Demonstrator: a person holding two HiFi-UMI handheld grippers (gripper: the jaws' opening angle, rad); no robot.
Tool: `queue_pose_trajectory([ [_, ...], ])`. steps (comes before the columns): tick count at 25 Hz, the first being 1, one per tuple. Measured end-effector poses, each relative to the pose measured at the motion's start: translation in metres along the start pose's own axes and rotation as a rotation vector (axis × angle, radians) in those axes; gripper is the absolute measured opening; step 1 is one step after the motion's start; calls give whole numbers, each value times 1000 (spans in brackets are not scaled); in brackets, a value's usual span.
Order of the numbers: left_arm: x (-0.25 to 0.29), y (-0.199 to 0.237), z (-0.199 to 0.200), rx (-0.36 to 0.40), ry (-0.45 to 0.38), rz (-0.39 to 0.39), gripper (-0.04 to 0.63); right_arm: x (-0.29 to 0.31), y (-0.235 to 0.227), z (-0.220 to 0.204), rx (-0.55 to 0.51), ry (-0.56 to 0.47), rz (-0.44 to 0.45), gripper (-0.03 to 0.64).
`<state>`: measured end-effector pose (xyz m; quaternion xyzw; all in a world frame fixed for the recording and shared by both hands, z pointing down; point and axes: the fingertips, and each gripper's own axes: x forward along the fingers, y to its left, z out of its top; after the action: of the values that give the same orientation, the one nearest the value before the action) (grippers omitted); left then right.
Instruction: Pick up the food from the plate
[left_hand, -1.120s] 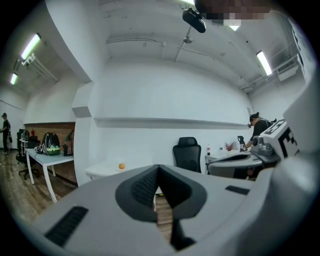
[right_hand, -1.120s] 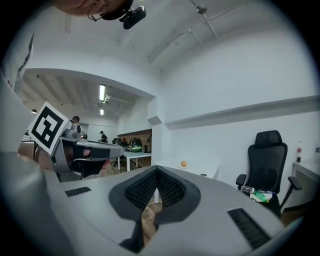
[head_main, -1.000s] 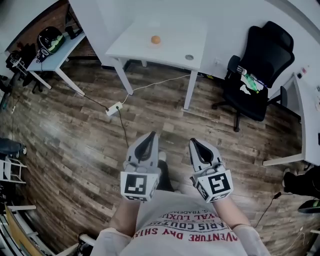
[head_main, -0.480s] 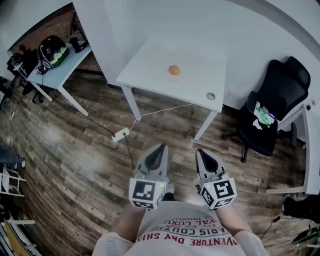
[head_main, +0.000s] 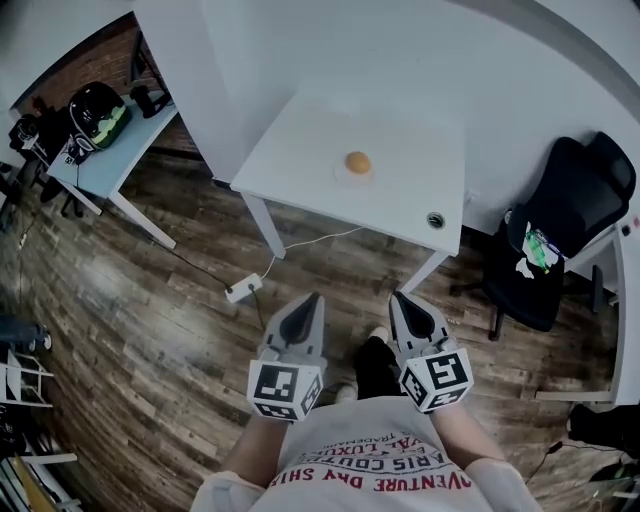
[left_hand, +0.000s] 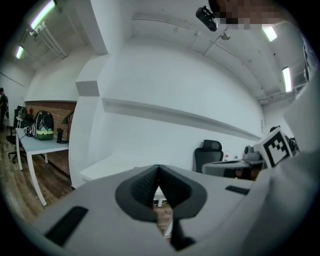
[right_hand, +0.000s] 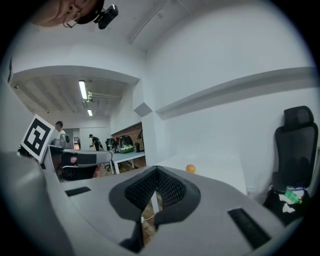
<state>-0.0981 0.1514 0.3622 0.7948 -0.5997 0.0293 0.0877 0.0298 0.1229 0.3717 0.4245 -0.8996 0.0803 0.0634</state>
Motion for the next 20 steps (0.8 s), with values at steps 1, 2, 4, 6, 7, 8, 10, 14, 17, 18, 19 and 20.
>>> queue_pose_trajectory([
  [1, 8, 3, -2, 1, 3, 2, 6, 9, -6, -1, -1, 2, 1, 11],
  [2, 17, 6, -4, 5, 7, 5, 6, 18, -13, -2, 0, 3, 1, 11],
  [4, 37, 13, -6, 9, 20, 8, 6, 39, -29, -4, 10, 4, 0, 11],
  [6, 61, 23, -5, -3, 29, 9, 6, 64, -44, -3, 20, 7, 5, 11],
  [7, 75, 28, -4, -11, 32, 11, 6, 77, -52, -2, 23, 10, 10, 11],
  [8, 90, 33, -3, -15, 37, 16, 6, 91, -61, -2, 25, 15, 14, 11],
  [10, 122, 45, 0, -13, 49, 33, 6, 119, -80, 1, 29, 25, 23, 11],
  [14, 190, 65, 6, -35, 75, 49, 6, 174, -126, 15, 30, 35, 23, 11],
  [17, 240, 74, 9, -29, 101, 48, 6, 211, -162, 25, 28, 43, 16, 11],
  [18, 257, 77, 9, -23, 112, 46, 6, 223, -173, 27, 24, 47, 13, 11],
  [19, 273, 80, 8, -18, 125, 44, 6, 234, -184, 27, 21, 53, 12, 11],
  [20, 288, 83, 6, -17, 139, 44, 6, 245, -194, 26, 22, 63, 13, 11],
])
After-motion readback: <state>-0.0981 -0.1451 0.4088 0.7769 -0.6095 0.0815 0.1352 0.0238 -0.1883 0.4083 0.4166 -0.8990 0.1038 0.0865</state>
